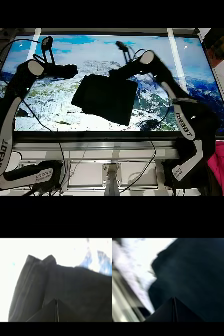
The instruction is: Fold the clothes and pants, and hang the long-sleeved shirts on hangers.
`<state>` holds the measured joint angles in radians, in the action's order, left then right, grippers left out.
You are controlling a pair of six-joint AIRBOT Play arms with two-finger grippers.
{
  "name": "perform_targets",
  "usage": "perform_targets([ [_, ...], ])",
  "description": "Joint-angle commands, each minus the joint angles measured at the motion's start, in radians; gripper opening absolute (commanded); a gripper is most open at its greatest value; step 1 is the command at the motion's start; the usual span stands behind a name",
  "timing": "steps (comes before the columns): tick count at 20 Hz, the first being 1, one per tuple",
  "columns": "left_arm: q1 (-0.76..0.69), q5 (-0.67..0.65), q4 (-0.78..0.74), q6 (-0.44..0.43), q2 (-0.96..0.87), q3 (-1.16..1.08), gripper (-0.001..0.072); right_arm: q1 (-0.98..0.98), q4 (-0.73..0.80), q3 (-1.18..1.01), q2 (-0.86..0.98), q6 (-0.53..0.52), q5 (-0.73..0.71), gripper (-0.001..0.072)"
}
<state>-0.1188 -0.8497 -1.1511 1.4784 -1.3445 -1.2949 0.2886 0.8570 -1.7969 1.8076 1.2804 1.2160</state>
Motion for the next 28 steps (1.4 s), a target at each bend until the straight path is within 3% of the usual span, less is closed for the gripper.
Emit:
perform_targets([
  [1,0.012,-0.206,-0.106,-0.051,0.032,0.0,0.0011,-0.161,0.106,-0.039,-0.015,0.047,0.201,0.0017],
  [3,0.013,-0.291,-0.114,-0.122,0.047,0.004,0.0011,-0.228,0.066,0.065,-0.078,0.014,0.19,0.0016],
  [7,0.017,-0.353,-0.113,-0.161,0.135,0.084,0.001,-0.33,-0.093,0.529,-0.32,-0.139,0.06,0.0016],
  [10,0.017,-0.4,-0.114,-0.164,0.197,0.146,0.001,-0.359,-0.389,0.908,-0.486,-0.258,-0.161,0.0017],
  [12,0.017,-0.427,-0.113,-0.163,0.206,0.156,0.001,-0.327,-0.484,1.055,-0.521,-0.279,-0.329,0.0043],
  [13,0.016,-0.432,-0.113,-0.163,0.205,0.156,0.001,-0.31,-0.473,1.085,-0.515,-0.269,-0.396,0.0342],
  [14,0.016,-0.432,-0.113,-0.163,0.205,0.156,0.0011,-0.298,-0.458,1.096,-0.5,-0.218,-0.431,0.0692],
  [16,0.016,-0.44,-0.113,-0.163,0.205,0.156,0.0011,-0.296,-0.431,1.073,-0.44,-0.13,-0.377,0.068],
  [22,0.016,-0.458,-0.113,-0.163,0.205,0.156,0.0011,-0.296,-0.414,0.857,-0.199,-0.225,-0.036,0.0679],
  [28,0.016,-0.456,-0.113,-0.163,0.205,0.156,0.0011,-0.247,-0.404,0.728,-0.038,-0.208,0.02,0.0677],
])
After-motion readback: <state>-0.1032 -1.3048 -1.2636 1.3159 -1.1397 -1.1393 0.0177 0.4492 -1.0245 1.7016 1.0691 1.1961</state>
